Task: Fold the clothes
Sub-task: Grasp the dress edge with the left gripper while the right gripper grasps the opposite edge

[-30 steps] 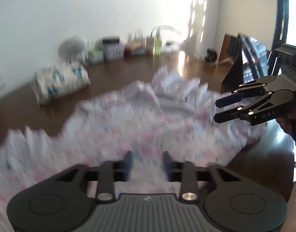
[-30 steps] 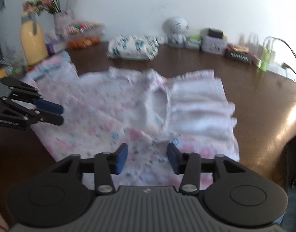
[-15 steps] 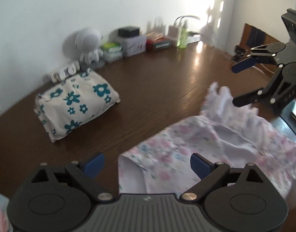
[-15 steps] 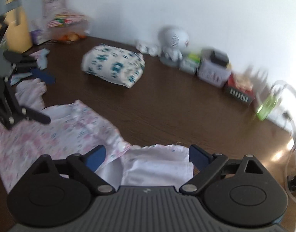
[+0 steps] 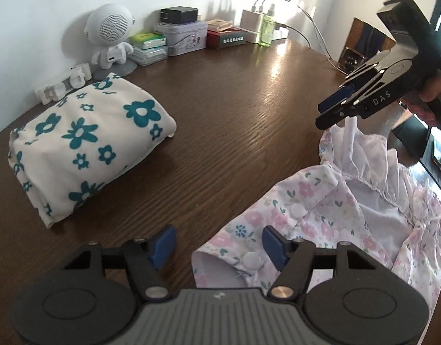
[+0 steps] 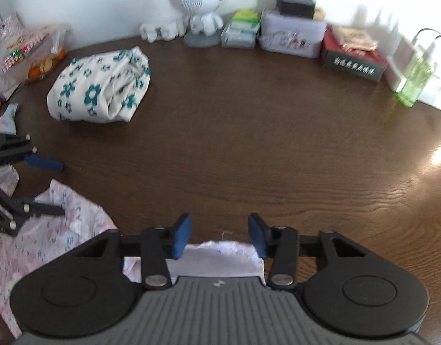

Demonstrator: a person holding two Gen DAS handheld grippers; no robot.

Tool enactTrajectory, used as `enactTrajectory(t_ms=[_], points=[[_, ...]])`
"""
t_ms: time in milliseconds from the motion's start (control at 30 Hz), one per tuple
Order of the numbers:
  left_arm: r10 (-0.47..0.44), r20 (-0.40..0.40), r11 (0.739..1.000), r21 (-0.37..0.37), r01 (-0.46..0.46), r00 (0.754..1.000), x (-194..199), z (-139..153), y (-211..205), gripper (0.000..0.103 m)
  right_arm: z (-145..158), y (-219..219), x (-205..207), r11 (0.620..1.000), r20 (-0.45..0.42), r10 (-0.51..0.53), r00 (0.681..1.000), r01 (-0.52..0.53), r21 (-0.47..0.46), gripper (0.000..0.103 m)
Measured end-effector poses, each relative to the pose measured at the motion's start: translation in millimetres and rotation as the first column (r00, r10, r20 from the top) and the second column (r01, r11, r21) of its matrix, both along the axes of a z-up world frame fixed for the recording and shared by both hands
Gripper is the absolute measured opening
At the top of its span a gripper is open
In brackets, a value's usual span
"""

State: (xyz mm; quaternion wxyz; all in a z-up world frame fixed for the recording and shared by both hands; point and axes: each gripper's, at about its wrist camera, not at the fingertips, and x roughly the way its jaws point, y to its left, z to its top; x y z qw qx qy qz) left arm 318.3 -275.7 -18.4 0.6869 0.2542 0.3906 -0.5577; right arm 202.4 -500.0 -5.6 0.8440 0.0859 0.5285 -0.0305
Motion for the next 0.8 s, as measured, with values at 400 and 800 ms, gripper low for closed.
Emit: enactTrajectory(t_ms=[400, 800], points=[[-0.059, 0.086, 0.998, 0.033, 0.056, 0.995, -11.9, -1.6, -5.2, 0.066, -0.8, 32.2, -16.6, 0.958, -0.132, 0.269, 0.954, -0.279, -0.062, 0.043], [-0.085, 0.108, 0.996, 0.015, 0.084, 0.991, -22.9, 4.4, -3.9, 0.003, -5.2, 44.9, -9.0, 0.926, -0.151, 0.343, 0.927, -0.361, -0.112, 0.011]])
